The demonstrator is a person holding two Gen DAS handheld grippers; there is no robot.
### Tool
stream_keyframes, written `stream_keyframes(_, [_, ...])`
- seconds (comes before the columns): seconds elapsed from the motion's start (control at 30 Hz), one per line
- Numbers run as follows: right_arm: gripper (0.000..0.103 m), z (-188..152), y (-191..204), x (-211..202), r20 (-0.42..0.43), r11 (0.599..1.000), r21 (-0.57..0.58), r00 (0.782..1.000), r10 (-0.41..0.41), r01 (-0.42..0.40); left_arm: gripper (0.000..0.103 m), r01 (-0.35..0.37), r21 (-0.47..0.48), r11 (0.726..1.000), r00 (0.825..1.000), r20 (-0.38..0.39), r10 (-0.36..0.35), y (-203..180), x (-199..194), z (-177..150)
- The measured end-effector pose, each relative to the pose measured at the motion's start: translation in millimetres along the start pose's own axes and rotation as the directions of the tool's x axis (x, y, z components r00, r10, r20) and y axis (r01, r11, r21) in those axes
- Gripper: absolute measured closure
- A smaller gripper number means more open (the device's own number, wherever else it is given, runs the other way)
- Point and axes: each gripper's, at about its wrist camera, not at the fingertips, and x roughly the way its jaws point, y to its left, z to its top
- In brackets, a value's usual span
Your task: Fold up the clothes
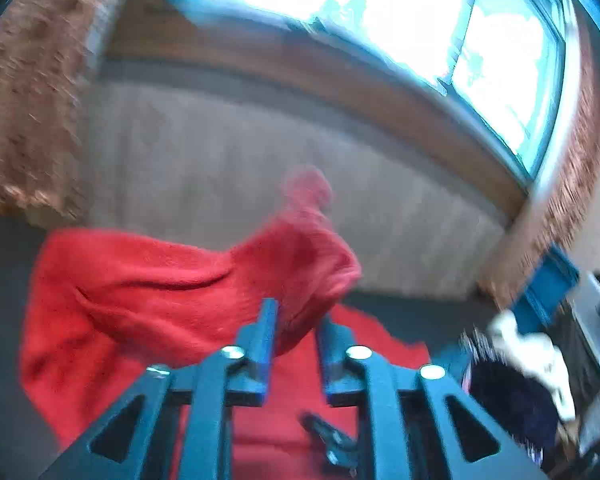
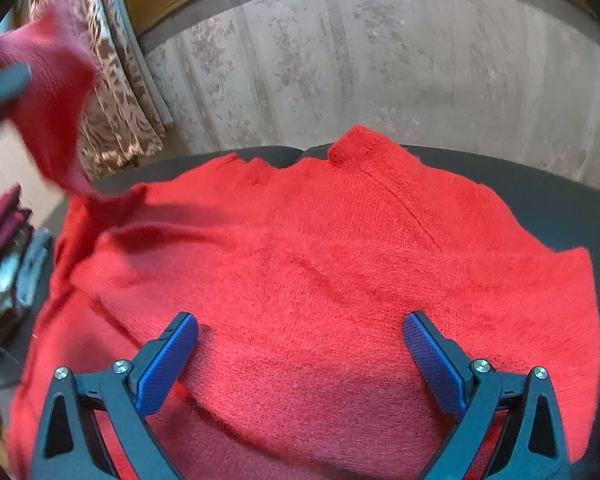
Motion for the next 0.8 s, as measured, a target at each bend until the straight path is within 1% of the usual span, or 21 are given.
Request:
stream_keyframes(0.03, [0.000,0.0,-4.2,-1.6,0.007,0.999,0.021,1.000,0.026,-0.026,0.076,0.012,-0.011,1.000,1.000,-0.022,-0.012,0.2,1.6,-9.3])
stream_keyframes(0.1, [0.000,-0.6,-10.9,-3.8,0.020,0.996,0.056,0.997,0.069,-0.070,0.071,0.012,-0.065,0.998,0.999,-0.049,-0.016,8.9,-1.2,-29.5])
stream_keyframes(0.17, [0.000,-0.9,-16.4,-5.2,0.033,0.991,0.083,0.994,0.103,-0.105,0.065,0.001,-0.147,0.989,0.999,-0.047,-0.008,31.8,-7.6,-38.7])
stream_keyframes(0.3, [0.000,-1.0,-23.1,-6.8,0.051,0.981,0.120,0.988,0.147,-0.153,0.064,-0.073,-0.268,0.961,0.997,-0.039,0.065,77.9,-27.5,-67.3])
stream_keyframes(0.37, [0.000,-0.8,-24.4,-7.3,0.056,0.978,0.129,0.986,0.159,-0.165,0.063,-0.089,-0.295,0.951,0.996,-0.048,0.078,90.8,-34.0,-77.8])
stream_keyframes(0.43, [0.000,-1.2,-21.9,-7.3,0.047,0.981,0.122,0.988,0.145,-0.150,0.063,-0.138,-0.275,0.952,0.990,-0.072,0.122,97.9,-33.5,-87.5])
stream_keyframes(0.47, [0.000,-1.5,-20.6,-7.4,0.042,0.983,0.119,0.990,0.138,-0.142,0.063,-0.143,-0.283,0.949,0.989,-0.083,0.124,103.9,-32.1,-92.3])
stream_keyframes(0.53, [0.000,3.3,-10.6,-4.6,-0.031,0.995,0.066,0.996,0.082,-0.080,0.063,-0.142,-0.313,0.939,0.988,-0.107,0.114,118.7,-28.9,-102.8])
stream_keyframes(0.6, [0.000,6.8,2.6,-3.6,-0.081,1.000,0.024,0.996,0.021,-0.020,0.063,-0.093,-0.367,0.926,0.995,-0.076,0.070,130.4,-32.4,-106.1])
stream_keyframes(0.63, [0.000,6.8,11.6,-4.5,-0.079,1.000,0.004,0.997,0.017,-0.017,0.063,-0.077,-0.384,0.920,0.996,-0.069,0.055,134.4,-32.9,-107.7])
stream_keyframes(0.73, [0.001,8.4,38.6,-2.5,-0.058,0.998,-0.063,0.998,0.013,-0.017,0.063,-0.080,-0.374,0.924,0.996,-0.065,0.060,133.7,-33.7,-109.3])
stream_keyframes(0.8, [0.004,13.9,50.2,7.4,-0.074,0.998,-0.068,0.997,0.000,-0.005,0.063,-0.072,-0.377,0.923,0.997,-0.059,0.054,135.0,-35.0,-110.5])
